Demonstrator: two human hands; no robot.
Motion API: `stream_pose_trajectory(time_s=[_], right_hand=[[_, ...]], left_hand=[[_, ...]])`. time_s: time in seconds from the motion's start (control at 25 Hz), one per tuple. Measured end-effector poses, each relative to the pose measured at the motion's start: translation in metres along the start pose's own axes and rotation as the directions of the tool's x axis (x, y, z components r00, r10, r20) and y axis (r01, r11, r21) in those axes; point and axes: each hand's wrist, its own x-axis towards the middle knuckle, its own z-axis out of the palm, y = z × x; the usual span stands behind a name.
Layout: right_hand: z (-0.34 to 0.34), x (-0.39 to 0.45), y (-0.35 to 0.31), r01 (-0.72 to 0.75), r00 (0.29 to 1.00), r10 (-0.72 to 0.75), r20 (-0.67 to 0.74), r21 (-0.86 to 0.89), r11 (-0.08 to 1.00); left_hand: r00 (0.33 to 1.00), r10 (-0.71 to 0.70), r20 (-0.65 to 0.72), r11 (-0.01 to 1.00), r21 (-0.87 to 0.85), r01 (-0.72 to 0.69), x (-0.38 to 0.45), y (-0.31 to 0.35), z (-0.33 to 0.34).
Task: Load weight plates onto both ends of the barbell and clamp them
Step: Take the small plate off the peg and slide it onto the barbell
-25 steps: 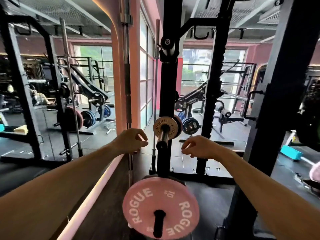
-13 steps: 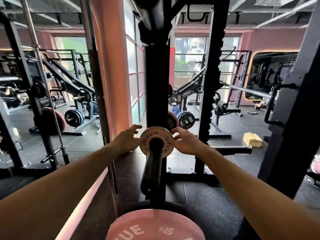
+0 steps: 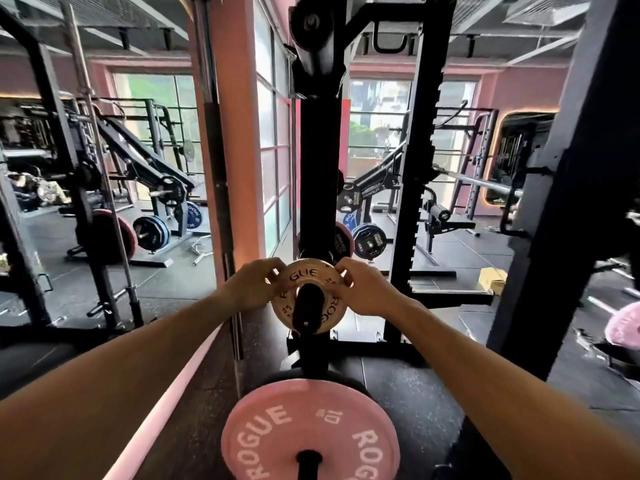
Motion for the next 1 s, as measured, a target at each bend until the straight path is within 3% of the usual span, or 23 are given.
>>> stream_pose_trajectory(time_s=[0.24, 0.44, 0.68, 1.0], right_hand=[[-0.018, -0.129, -0.054, 0.034, 0.998, -0.033, -0.053, 0.021, 0.999], [-0.071, -0.218, -0.066, -0.029, 0.993, 0.027, -0.114, -0.017, 0.999], [-0.169, -0.328, -0.037, -0.168, 0.953, 0.149, -0.263, -0.05, 0.985], [-0.302, -0.478, 0.046, -0.423, 0.817, 0.321, -0.479, -0.12, 0.898]], left_hand=[[0.992, 0.101, -0.072, 0.995, 0.023, -0.1, -0.122, 0.056, -0.009], [0.983, 0.173, -0.063, 0.985, 0.003, -0.173, -0.164, 0.12, 0.004], [0.927, 0.375, -0.026, 0.92, -0.109, -0.376, -0.171, 0.235, 0.069], [0.811, 0.579, 0.084, 0.789, -0.308, -0.532, -0.171, 0.423, 0.197]])
